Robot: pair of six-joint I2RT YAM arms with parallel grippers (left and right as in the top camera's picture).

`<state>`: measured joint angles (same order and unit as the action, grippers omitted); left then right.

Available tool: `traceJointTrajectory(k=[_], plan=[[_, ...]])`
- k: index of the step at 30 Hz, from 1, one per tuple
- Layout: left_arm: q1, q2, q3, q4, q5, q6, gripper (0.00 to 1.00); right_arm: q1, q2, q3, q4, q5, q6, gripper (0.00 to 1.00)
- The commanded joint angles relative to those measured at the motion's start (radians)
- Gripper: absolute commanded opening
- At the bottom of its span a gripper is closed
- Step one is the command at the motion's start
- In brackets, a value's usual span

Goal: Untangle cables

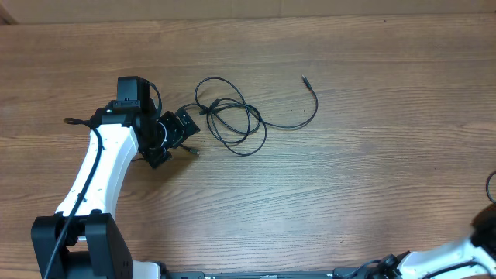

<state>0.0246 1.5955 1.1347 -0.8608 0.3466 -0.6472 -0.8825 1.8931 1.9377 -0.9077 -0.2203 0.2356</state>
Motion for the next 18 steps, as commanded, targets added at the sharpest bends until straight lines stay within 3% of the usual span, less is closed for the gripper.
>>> traceJointTrajectory(k=[1,10,18], plan=[[-0.006,0.003,0.017,0.002,-0.011,0.023,1.0,0.144,-0.172,0.047,-0.053,-0.032,0.005,1.0],[-0.006,0.003,0.017,0.002,-0.011,0.023,1.0,0.443,-0.219,0.045,-0.354,-0.037,0.132,1.0],[-0.006,0.003,0.017,0.002,-0.013,0.023,1.0,0.71,-0.216,0.033,-0.565,-0.036,0.143,1.0]])
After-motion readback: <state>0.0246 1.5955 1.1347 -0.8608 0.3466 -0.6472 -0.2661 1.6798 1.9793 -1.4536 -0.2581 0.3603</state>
